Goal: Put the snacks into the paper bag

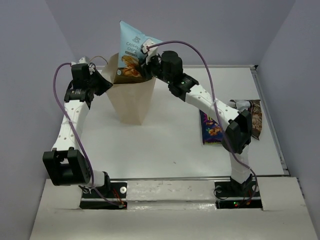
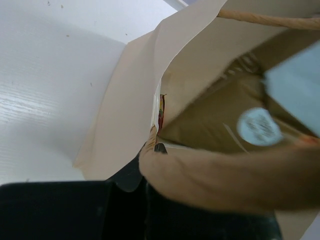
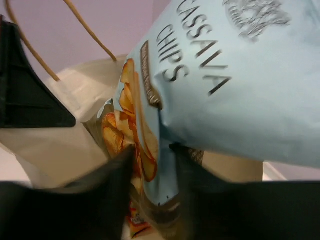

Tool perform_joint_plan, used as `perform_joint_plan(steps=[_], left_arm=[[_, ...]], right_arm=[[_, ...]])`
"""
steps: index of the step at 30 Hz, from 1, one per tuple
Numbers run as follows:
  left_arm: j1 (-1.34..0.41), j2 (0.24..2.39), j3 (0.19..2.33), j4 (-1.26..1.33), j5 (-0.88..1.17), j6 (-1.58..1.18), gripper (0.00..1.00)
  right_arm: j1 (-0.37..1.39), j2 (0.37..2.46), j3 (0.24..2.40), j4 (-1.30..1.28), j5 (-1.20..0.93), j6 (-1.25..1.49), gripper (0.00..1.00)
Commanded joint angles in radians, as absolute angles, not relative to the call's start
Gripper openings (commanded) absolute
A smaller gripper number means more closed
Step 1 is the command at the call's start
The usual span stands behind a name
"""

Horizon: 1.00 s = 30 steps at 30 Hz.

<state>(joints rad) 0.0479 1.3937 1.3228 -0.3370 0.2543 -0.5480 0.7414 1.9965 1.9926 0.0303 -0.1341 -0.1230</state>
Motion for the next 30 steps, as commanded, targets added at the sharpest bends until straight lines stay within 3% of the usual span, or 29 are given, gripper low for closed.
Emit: perform_joint_plan(steps=[1,2,3,6,12,16,19,24,30], left_arm=[[0.060,1.364,1.362,-0.304,0.245,-0.532,0.00],[0.060,1.362,1.358,-0.304,0.247,-0.532,0.00],[0.060,1.362,1.358,-0.301,0.250,-0.534,0.00],[0.060,1.367,1.358,-0.299,0.255,-0.534,0.00],[0.060,1.374,1.371,-0.304,0.258,-0.526,0.00],[0.060,1.374,1.373,-0.299,0.258,-0.528,0.00],[0.060,1.373,1.374,-0.295,0.265,-0.532,0.00],[0.060,1.371,1.381,-0.288,0.279,-0.537,0.00],[0.054,1.373,1.388,-0.288,0.285,-0.528,0.00]], right_arm=[[0.765,2.009,2.055,-0.070,-0.109,-0.250,0.59],[0.775,2.014,2.081,-0.112,-0.100,-0.265,0.69],[0.775,2.014,2.092,-0.123,-0.088,-0.274,0.87],[0.775,1.994,2.129,-0.144,-0.078,-0.259,1.00],[0.775,1.915,2.284,-0.176,-0.039,-0.119,1.00],[0.718,1.786,2.214,-0.195,0.145,-0.011,1.00],[0.590,1.688,2.064,-0.294,0.273,0.156,1.00],[0.313,1.505,1.601,-0.540,0.399,0.351,1.00],[0.113,1.459,1.237,-0.673,0.365,0.472,1.00]])
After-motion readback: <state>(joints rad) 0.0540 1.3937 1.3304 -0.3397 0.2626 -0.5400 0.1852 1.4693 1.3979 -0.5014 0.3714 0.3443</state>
